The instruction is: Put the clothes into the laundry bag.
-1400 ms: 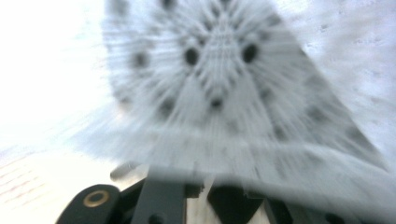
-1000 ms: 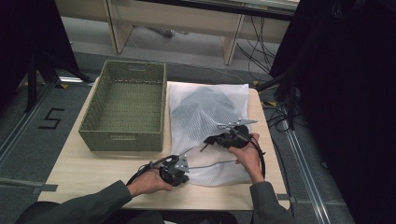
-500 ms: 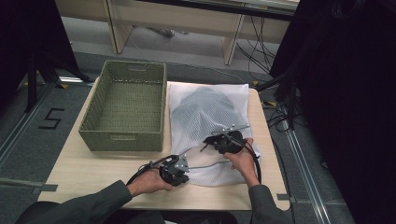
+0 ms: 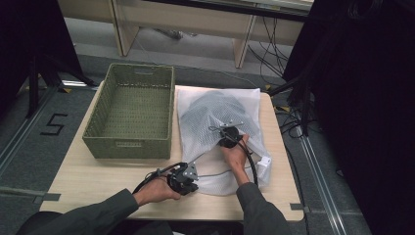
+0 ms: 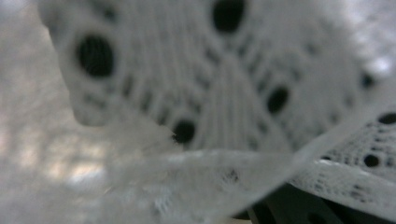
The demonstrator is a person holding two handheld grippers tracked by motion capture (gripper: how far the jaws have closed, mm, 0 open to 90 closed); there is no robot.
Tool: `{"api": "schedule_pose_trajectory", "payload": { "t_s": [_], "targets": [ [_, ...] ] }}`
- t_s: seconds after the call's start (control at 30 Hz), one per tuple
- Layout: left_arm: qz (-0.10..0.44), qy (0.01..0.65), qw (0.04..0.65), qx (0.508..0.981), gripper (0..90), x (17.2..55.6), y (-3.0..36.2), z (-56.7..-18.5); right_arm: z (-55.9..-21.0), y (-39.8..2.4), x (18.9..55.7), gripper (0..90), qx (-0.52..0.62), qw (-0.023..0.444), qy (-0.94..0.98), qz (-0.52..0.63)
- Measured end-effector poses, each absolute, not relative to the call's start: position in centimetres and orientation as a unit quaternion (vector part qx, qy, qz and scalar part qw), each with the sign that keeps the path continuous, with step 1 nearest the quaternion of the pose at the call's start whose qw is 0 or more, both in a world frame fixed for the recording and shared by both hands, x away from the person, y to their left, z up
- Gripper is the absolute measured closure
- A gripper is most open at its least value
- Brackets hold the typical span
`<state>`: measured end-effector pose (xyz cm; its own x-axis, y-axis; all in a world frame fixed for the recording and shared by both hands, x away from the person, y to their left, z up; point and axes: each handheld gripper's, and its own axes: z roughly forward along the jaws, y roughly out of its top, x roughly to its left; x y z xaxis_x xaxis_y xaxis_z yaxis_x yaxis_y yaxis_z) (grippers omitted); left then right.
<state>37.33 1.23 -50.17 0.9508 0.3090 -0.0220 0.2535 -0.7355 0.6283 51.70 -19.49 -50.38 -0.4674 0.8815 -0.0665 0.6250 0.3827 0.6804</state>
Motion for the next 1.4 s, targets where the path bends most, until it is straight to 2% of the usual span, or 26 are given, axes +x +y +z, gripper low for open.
{"api": "schedule_pose_trajectory", "payload": {
  "t_s": [0.13, 0.3, 0.4, 0.53, 0.6, 0.63, 0.67, 0.7, 0.77, 0.87, 0.97, 1.03, 1.1, 1.17, 1.23, 1.3, 1.33, 1.37, 1.4],
  "targets": [
    [0.041, 0.152, 0.331, 0.93, 88.8, 37.3, 1.2, -50.2, -49.9, -19.9, 53.3, 87.0, 0.474, 0.23, 0.787, 0.32],
    [0.042, 0.152, 0.331, 0.93, 88.7, 37.3, 1.2, -50.2, -49.0, -19.9, 53.0, 85.2, 0.469, 0.211, 0.792, 0.33],
    [0.038, 0.155, 0.333, 0.929, 88.7, 37.4, 1.3, -50.2, -48.2, -20.2, 51.8, 75.6, 0.45, 0.194, 0.807, 0.328],
    [0.043, 0.146, 0.332, 0.931, 88.2, 37.5, 1.3, -50.2, -47.2, -21.0, 48.8, 64.8, 0.457, 0.143, 0.811, 0.335],
    [0.037, 0.152, 0.334, 0.93, 87.7, 37.3, 1.2, -50.2, -46.9, -21.9, 47.6, 58.0, 0.432, 0.156, 0.815, 0.354],
    [0.039, 0.146, 0.336, 0.93, 87.5, 37.3, 1.2, -50.2, -46.1, -22.1, 46.7, 53.2, 0.445, 0.128, 0.817, 0.344],
    [0.043, 0.145, 0.333, 0.931, 87.1, 37.3, 1.2, -50.2, -46.2, -22.4, 46.6, 50.5, 0.425, 0.138, 0.82, 0.358],
    [0.045, 0.148, 0.33, 0.931, 86.9, 37.3, 1.2, -50.2, -45.6, -22.3, 45.7, 48.7, 0.449, 0.108, 0.814, 0.352],
    [0.044, 0.148, 0.331, 0.931, 86.6, 37.3, 1.2, -50.2, -45.2, -22.3, 45.0, 46.0, 0.418, 0.134, 0.815, 0.378],
    [0.043, 0.148, 0.331, 0.931, 86.5, 37.3, 1.2, -50.2, -44.7, -22.2, 44.8, 43.6, 0.439, 0.093, 0.793, 0.413],
    [0.045, 0.144, 0.331, 0.931, 86.1, 37.3, 1.2, -50.2, -45.2, -21.8, 45.2, 40.5, 0.457, 0.073, 0.793, 0.396],
    [0.045, 0.145, 0.331, 0.931, 85.9, 37.4, 1.2, -50.1, -45.8, -20.9, 45.5, 40.3, 0.469, 0.068, 0.787, 0.396],
    [0.045, 0.144, 0.331, 0.931, 85.4, 37.3, 1.1, -50.2, -45.7, -20.5, 46.0, 40.2, 0.46, 0.088, 0.792, 0.392],
    [0.046, 0.144, 0.332, 0.931, 84.9, 37.4, 1.1, -50.2, -45.5, -19.6, 46.5, 41.0, 0.473, 0.096, 0.787, 0.383],
    [0.046, 0.144, 0.333, 0.931, 84.8, 37.4, 1.1, -50.2, -45.8, -18.8, 47.3, 46.7, 0.495, 0.115, 0.773, 0.379],
    [0.044, 0.15, 0.332, 0.93, 84.6, 37.2, 1.1, -50.2, -46.6, -18.9, 48.3, 64.4, 0.502, 0.137, 0.764, 0.382],
    [0.045, 0.149, 0.333, 0.93, 84.4, 37.2, 1.1, -50.2, -46.9, -19.0, 48.4, 69.6, 0.498, 0.138, 0.762, 0.391],
    [0.045, 0.15, 0.333, 0.93, 84.4, 37.2, 1.1, -50.2, -47.1, -19.1, 48.6, 83.4, 0.504, 0.144, 0.759, 0.386],
    [0.044, 0.15, 0.333, 0.93, 84.4, 37.2, 1.1, -50.2, -47.4, -19.6, 48.9, 88.2, 0.484, 0.17, 0.765, 0.389]
  ]
}}
